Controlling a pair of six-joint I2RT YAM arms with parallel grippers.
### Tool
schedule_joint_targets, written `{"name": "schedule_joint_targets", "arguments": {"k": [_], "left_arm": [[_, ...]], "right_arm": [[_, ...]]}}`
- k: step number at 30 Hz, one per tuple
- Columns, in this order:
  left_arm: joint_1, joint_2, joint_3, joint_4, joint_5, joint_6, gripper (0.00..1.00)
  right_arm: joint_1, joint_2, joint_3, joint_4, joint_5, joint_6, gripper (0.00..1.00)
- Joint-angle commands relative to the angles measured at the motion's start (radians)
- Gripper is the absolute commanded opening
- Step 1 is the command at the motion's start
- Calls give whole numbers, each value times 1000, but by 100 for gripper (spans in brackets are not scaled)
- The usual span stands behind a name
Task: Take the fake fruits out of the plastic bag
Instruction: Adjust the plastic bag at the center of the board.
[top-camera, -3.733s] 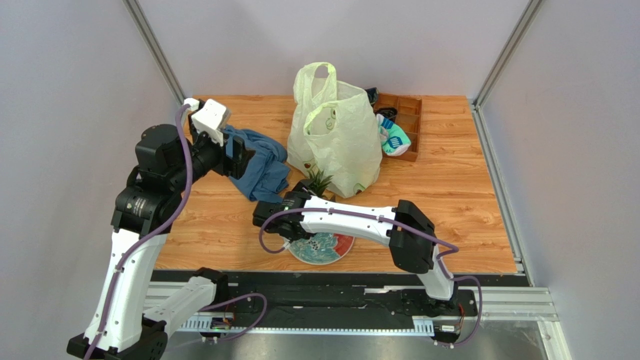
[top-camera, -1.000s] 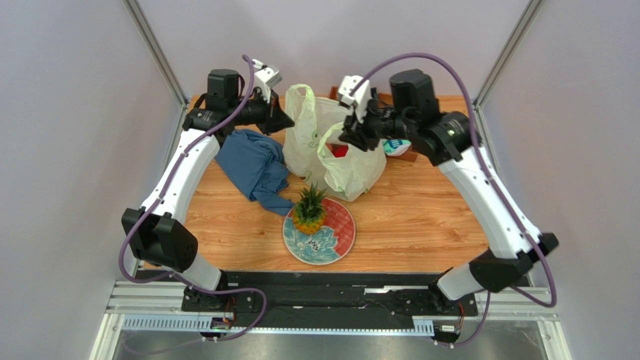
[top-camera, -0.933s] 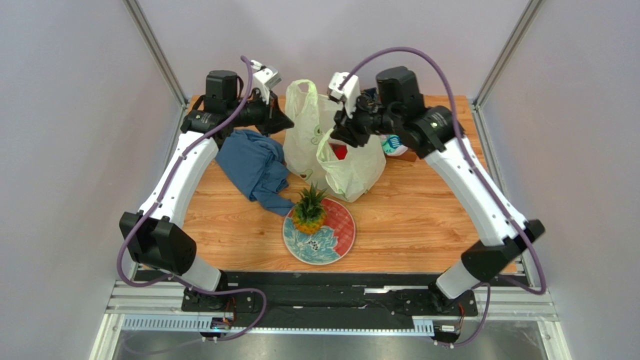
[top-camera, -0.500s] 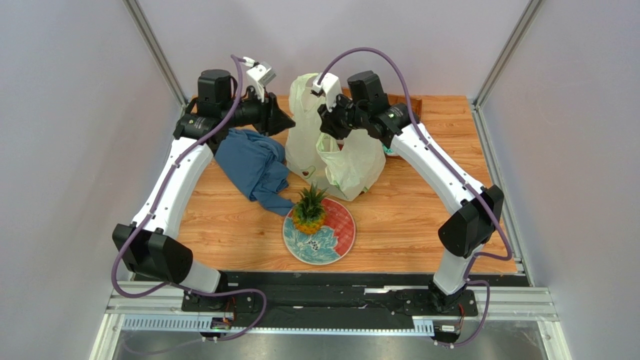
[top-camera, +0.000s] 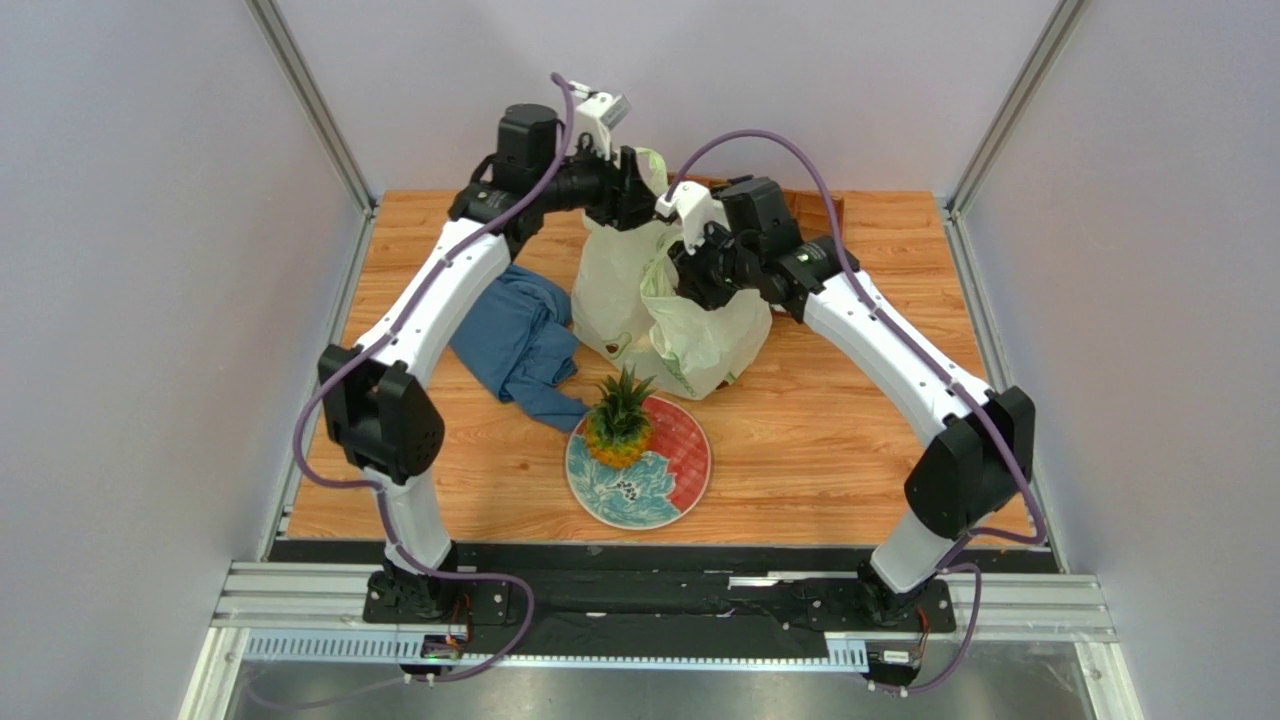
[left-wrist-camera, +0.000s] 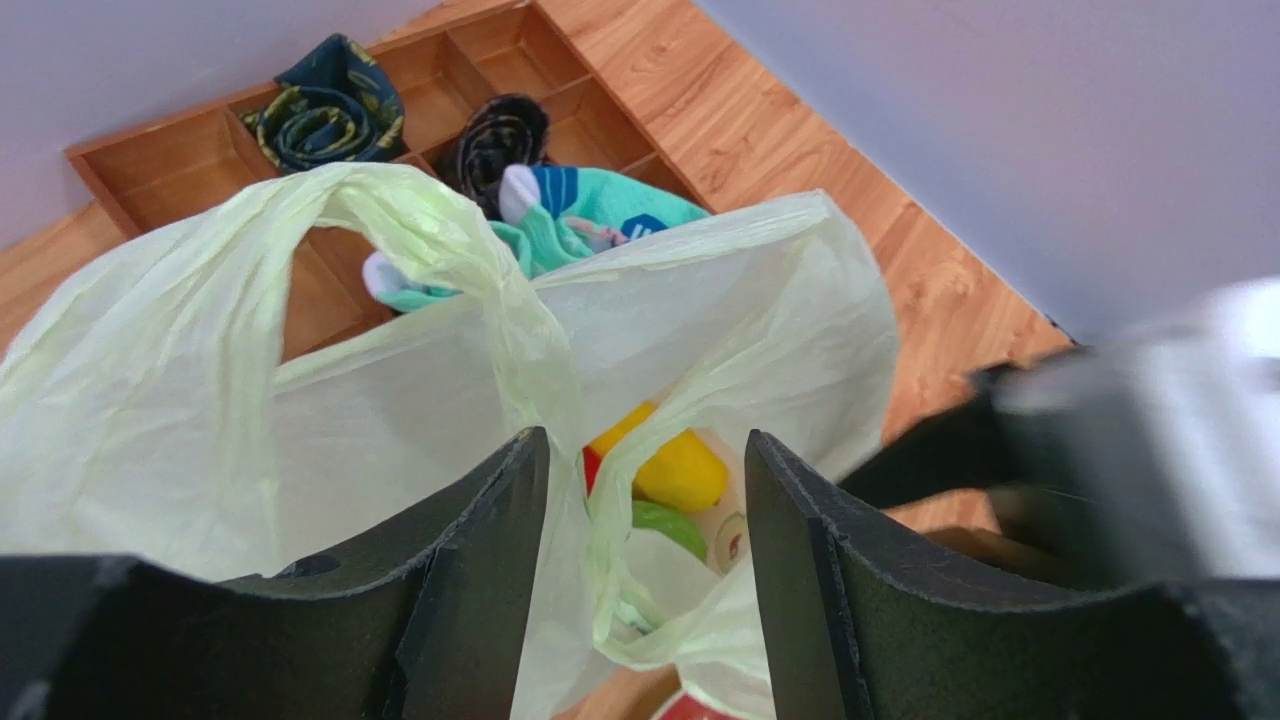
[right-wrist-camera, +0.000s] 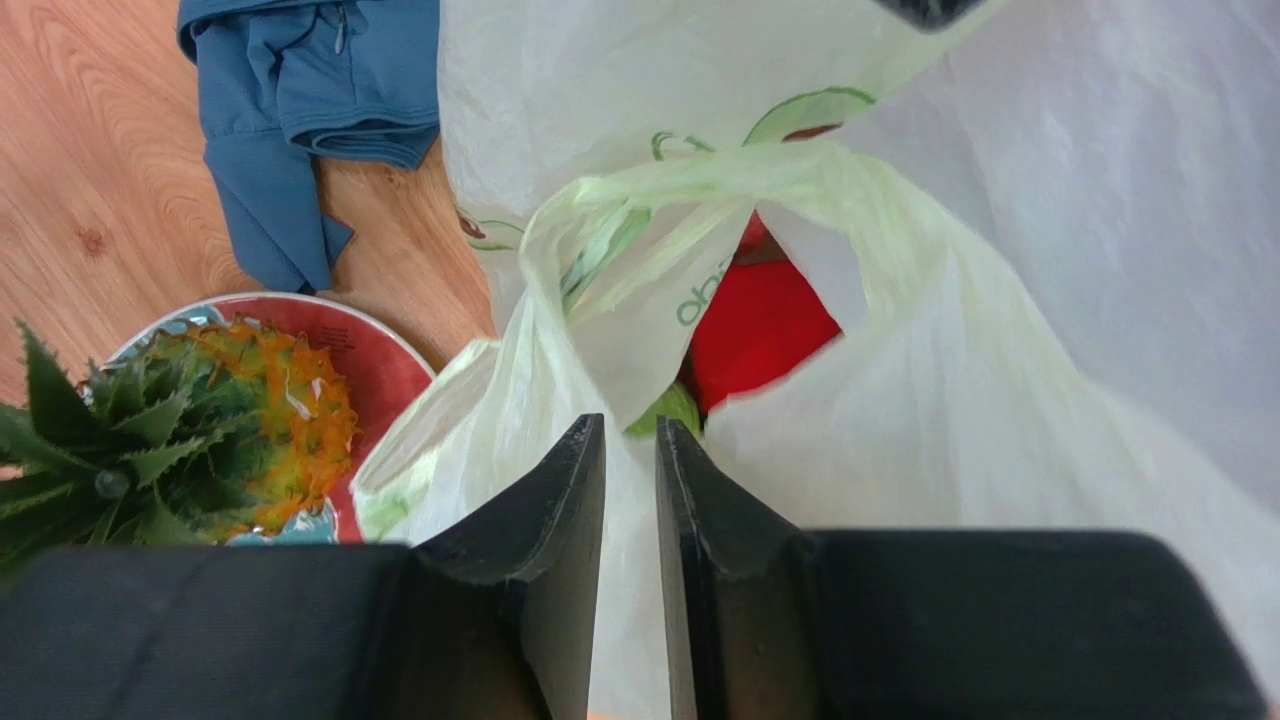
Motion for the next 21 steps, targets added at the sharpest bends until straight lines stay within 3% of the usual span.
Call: {"name": "schedule_joint_targets", "arguments": {"k": [1,3,6,7,8,11,15,21], "left_arm": [[-49,83,128,44,-93,-4,60],[-68,130,159,37,-157,9,58],[-92,176,208,16,-234,53,26],[-95,179,208,-1,-248,58,10],[-94,176,206,-10,-257,62,3],[-80,94,156,-59,-243,82,0],[-28,-79,-35,-110,-185,65,0],[64,-373,-298,-128,-84,128,0]], "right_arm": [[-21,-122,-52,30,21,30,24],[-27,-156,-82,30,27,33,25],[-55,-183,-162,35,30,34,27],[-76,-183,-199,42,28,34,27],[-91,-183,-220,45,30,39,27],[-170,-177,-268,61,30,43,28],[-237,-205,-235,9,18,-32,27],[-152,-274,-43,-90,-174,-35,32]]}}
